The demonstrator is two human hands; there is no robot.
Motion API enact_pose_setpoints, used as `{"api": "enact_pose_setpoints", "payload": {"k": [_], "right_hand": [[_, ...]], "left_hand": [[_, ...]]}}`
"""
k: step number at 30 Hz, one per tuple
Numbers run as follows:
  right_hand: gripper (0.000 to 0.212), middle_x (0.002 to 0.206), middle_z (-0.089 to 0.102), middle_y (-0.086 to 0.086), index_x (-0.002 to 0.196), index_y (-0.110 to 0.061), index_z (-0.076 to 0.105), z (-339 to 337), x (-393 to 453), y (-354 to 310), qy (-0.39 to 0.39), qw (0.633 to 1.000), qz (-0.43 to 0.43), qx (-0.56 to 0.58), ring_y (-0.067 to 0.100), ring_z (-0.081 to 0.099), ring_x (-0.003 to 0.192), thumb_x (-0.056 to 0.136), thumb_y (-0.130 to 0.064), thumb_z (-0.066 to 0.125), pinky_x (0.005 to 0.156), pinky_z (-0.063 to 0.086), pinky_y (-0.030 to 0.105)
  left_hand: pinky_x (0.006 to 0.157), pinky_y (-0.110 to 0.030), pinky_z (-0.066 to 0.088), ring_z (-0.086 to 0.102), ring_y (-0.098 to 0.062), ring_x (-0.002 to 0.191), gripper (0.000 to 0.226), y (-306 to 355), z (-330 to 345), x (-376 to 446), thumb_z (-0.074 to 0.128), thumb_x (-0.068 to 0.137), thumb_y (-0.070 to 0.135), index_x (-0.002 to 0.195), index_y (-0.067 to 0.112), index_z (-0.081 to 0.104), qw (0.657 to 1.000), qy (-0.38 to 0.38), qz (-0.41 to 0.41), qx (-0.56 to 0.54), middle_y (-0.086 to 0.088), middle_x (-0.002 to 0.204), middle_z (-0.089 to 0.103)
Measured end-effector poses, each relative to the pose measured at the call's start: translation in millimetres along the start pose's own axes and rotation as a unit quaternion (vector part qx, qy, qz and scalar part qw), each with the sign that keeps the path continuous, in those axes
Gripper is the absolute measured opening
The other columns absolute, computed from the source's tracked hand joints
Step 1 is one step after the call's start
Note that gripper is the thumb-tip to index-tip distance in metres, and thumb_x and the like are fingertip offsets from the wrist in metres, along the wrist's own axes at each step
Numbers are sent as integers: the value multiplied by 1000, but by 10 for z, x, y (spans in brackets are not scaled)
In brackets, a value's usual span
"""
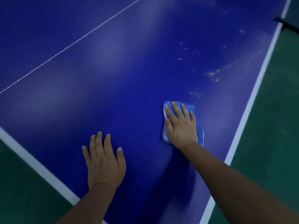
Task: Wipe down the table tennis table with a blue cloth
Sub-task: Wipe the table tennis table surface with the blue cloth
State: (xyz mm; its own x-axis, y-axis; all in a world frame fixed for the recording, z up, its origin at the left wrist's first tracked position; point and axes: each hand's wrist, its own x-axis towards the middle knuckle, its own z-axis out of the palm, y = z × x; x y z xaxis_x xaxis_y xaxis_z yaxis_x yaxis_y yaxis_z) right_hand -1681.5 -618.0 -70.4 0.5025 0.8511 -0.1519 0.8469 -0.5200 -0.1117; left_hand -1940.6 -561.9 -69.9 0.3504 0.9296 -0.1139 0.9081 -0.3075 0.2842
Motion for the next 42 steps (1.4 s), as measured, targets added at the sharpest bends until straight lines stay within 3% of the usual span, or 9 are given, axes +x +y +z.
{"api": "enact_pose_setpoints", "payload": {"k": [4,9,15,20,25,28,31,36,42], "right_hand": [[53,158,38,3,148,-26,46,58,-158,-277,-6,979,-200,-35,35,34,145,99,-40,31,113,31,57],[51,165,23,-2,154,-30,32,115,225,-1032,-29,929,-369,-14,32,18,152,104,-40,28,120,14,56],[55,165,20,2,156,-30,26,-38,1388,-1413,-3,952,-295,-77,35,22,149,102,-35,32,115,23,53],[52,166,19,-1,156,-30,27,-295,1878,-466,36,998,-36,-20,31,18,151,105,-38,28,116,21,50],[51,163,29,1,154,-30,35,5,1100,-1345,5,945,-326,-36,34,27,148,103,-37,34,114,25,52],[52,164,25,-3,155,-33,30,-68,1430,-1584,-6,934,-355,-40,30,24,149,104,-41,28,116,22,50],[54,166,18,3,158,-29,22,-192,2081,-1261,34,967,-226,-109,35,22,149,104,-36,26,114,26,50],[53,166,16,-1,157,-29,25,-384,2378,-557,63,994,93,8,32,15,150,105,-38,24,117,19,54],[54,165,18,-3,156,-31,23,68,1467,-2073,12,982,-188,1,33,14,151,103,-38,26,117,16,57]], "left_hand": [[123,-52,1,6,-24,152,66,-39,47,6,18,98,48,148,9,39,1000,7,1,3,-10,161,23],[122,-45,-6,0,-24,153,66,-32,45,3,19,101,46,152,5,28,1000,20,-8,-9,-13,164,11],[121,-56,3,5,-23,153,64,-30,92,30,20,99,45,149,11,40,1000,-3,-9,7,-9,163,21],[120,-58,3,11,-29,152,63,-11,53,31,22,99,43,146,9,44,999,-15,-4,32,-14,161,26],[118,-63,11,15,-31,151,62,4,36,41,26,97,42,145,8,44,999,-23,-8,37,-16,159,29],[119,-59,5,12,-29,151,61,-14,71,39,28,97,42,146,9,43,999,-20,-7,34,-15,159,27],[119,-57,2,13,-30,151,60,-44,102,36,30,97,42,146,9,42,999,-9,7,34,-15,159,28],[118,-57,1,12,-30,152,60,-36,83,57,30,97,42,145,9,43,999,-18,6,37,-16,159,28],[120,-54,-1,11,-28,151,65,-25,66,56,29,94,44,145,7,45,999,-20,1,28,-15,161,25]]}}
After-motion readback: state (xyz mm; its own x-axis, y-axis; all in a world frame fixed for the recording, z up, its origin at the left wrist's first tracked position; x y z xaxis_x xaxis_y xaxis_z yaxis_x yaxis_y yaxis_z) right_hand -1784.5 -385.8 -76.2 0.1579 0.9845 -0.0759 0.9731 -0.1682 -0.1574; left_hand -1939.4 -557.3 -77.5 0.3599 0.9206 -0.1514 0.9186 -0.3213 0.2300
